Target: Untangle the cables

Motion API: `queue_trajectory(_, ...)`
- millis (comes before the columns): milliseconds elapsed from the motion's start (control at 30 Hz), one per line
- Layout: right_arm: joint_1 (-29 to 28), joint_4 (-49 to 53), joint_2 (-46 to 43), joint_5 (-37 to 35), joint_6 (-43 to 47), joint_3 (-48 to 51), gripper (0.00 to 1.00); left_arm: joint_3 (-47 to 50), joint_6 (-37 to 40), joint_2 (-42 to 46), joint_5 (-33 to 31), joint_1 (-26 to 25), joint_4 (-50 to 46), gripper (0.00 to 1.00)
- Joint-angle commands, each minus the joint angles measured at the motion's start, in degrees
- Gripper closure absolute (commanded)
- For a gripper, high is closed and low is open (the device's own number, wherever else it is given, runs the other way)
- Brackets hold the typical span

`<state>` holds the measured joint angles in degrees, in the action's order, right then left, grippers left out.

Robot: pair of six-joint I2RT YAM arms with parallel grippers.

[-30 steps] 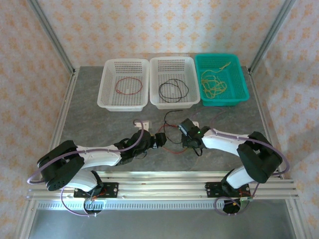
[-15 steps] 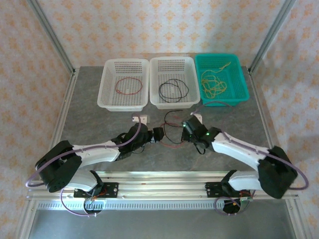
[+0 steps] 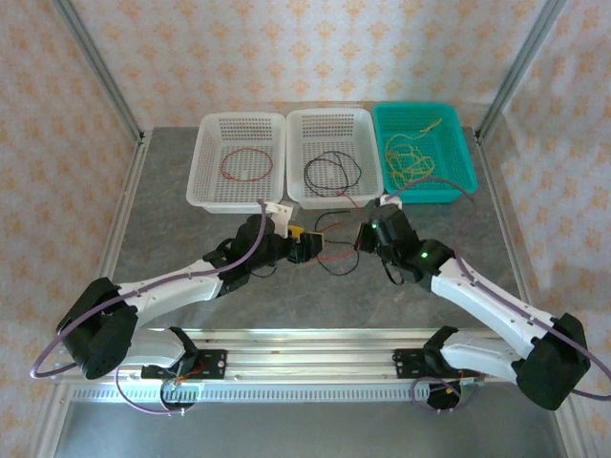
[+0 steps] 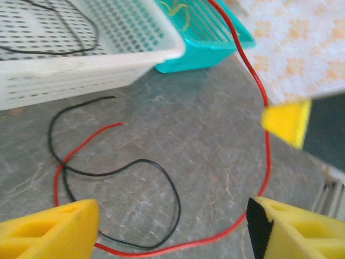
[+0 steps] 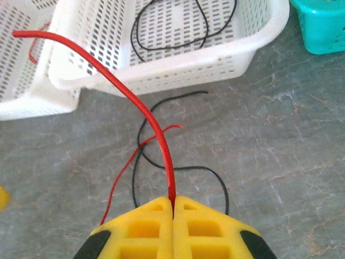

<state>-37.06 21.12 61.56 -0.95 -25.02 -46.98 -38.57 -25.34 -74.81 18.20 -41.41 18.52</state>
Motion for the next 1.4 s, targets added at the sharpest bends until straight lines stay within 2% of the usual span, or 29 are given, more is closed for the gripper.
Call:
queue_trajectory(0, 2.4, 2.3, 0.4, 6.2, 0.2, -2.1, 1.00, -3.2, 7.1, -1.3, 6.4, -2.0, -1.1, 0.26)
queue_trajectory(133, 3.8, 2.3, 0.8, 10.2, -0.3, -2.7, 1.00, -6.6, 10.6, -4.8, 8.8, -4.5, -4.0, 0.26)
queue_trajectory(333, 4.3, 2.3, 0.6, 11.7, -0.9, -3.2, 1.00, -11.5, 14.3, -10.9, 4.9, -7.3, -8.3, 0.26)
queue_trajectory(500, 4.7, 3.5, -0.2, 12.3, -0.9, -4.1, 1.00, -11.4, 14.9, -12.9, 3.1, -7.6, -7.6, 0.29)
queue_trajectory(867, 5.1, 4.1, -0.4, 13.3, -1.1, -4.6, 1.00, -12.3, 16.1, -15.2, 3.5, -8.2, -7.7, 0.62)
queue_trajectory(1033, 5.2, 3.8, -0.4, 13.3, -1.3, -4.5, 1.00, -12.8, 16.3, -15.4, 3.7, -8.3, -7.8, 0.83)
queue_trajectory(1367, 5.4, 3.8, -0.9, 11.0, -0.6, -4.7, 1.00, -13.2, 16.7, -14.1, 0.9, -9.3, -9.3, 1.00)
